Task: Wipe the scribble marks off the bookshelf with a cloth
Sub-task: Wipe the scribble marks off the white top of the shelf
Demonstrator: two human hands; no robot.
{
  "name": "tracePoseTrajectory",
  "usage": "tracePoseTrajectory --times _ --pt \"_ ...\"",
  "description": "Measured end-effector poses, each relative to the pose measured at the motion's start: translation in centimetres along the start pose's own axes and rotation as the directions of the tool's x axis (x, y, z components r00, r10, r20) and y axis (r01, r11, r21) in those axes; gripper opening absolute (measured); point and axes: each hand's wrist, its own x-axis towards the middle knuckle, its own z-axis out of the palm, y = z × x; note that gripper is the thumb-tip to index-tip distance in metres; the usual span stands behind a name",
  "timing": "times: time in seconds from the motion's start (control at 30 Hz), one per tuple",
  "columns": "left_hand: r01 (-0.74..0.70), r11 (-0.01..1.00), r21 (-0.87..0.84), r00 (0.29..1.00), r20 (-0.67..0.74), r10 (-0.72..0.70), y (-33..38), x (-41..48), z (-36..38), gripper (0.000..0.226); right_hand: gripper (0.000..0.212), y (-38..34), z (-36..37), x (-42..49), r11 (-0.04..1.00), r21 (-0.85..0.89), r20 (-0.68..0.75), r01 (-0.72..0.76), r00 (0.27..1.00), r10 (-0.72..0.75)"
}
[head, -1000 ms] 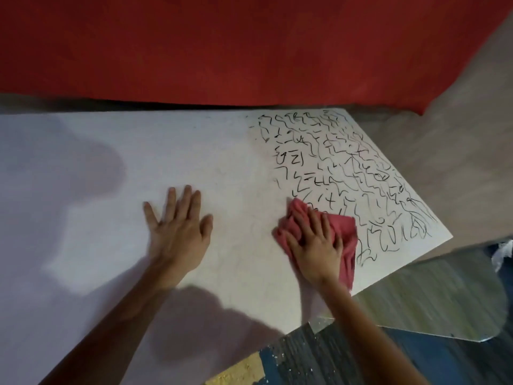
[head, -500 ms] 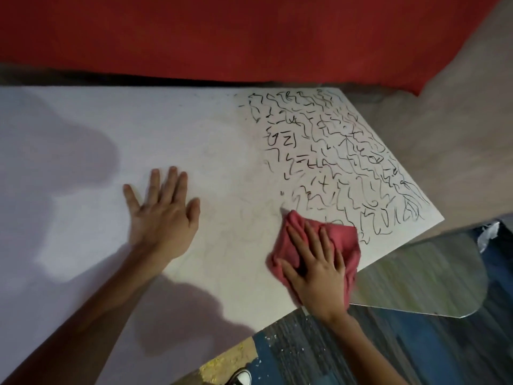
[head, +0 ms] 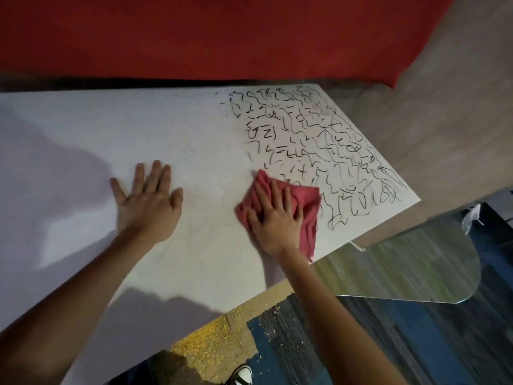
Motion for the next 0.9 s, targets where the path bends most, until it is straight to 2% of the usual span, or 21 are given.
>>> tracePoseTrajectory --times 0.07,0.13,0.23,0.3,0.33,0.4,0.5,0.6,0.63,0.7,0.77,0.8,0.9 --pt "0.000 1.000 0.003 1.000 -0.002 0.000 0.0 -0.2 0.0 0.058 0.068 0.6 0.4 -5.0 0.989 -0.035 -0.022 0.140 0.990 -0.141" --pt "-0.004 1.000 0.010 1.000 -0.007 0.004 0.0 -0.2 -0.1 0.059 0.068 4.2 0.1 -5.8 0.988 -0.078 -0.044 0.130 0.990 -0.133" --pt "0.002 1.000 0.007 1.000 0.018 -0.002 0.1 -0.3 -0.3 0.058 0.069 12.0 -1.8 -1.8 0.984 -0.077 -0.041 -0.160 0.987 0.158" --pt "0.007 1.000 -0.006 1.000 0.027 -0.007 0.2 -0.4 -0.4 0.058 0.056 15.1 -3.3 1.1 0.920 -0.006 -0.023 -0.391 0.920 0.391" --pt "0.007 1.000 -0.009 0.999 0.033 -0.007 0.2 -0.4 -0.5 0.058 0.052 15.3 -3.8 2.1 0.887 0.041 -0.011 -0.459 0.888 0.460" --pt "0.010 1.000 -0.020 0.999 0.046 -0.009 0.4 -0.4 -0.6 0.057 0.052 13.6 -3.8 2.3 0.857 0.093 -0.024 -0.507 0.859 0.511" --pt "0.002 1.000 -0.018 0.999 0.044 -0.002 0.4 -0.4 -0.7 0.057 0.055 7.3 -1.8 -1.0 0.909 0.061 -0.076 -0.412 0.906 0.415" --pt "-0.012 1.000 -0.021 0.999 0.032 0.012 0.1 -0.4 -0.6 0.058 0.052 0.2 1.4 -7.6 0.992 0.011 -0.184 -0.128 0.975 0.128" --pt "-0.017 1.000 -0.025 1.000 0.025 0.018 0.1 -0.5 -0.5 0.058 0.050 -0.9 2.1 -9.1 0.998 0.018 -0.182 -0.064 0.981 0.066" --pt "-0.027 0.999 -0.023 0.999 0.019 0.028 0.0 -0.4 -0.6 0.057 0.049 0.2 1.9 -8.8 0.999 0.021 -0.124 -0.029 0.992 0.032" --pt "-0.027 1.000 -0.016 0.999 0.030 0.027 0.0 -0.3 -0.7 0.057 0.051 4.2 0.6 -6.6 0.995 0.007 -0.159 -0.098 0.982 0.098" --pt "-0.024 1.000 -0.013 0.999 0.032 0.025 0.0 -0.2 -0.6 0.057 0.050 6.9 -0.1 -5.2 0.981 0.037 -0.157 -0.192 0.968 0.196" --pt "-0.017 1.000 -0.008 0.999 0.029 0.017 0.0 -0.2 -0.5 0.057 0.050 13.7 -2.8 0.0 0.847 0.210 -0.071 -0.489 0.856 0.512"
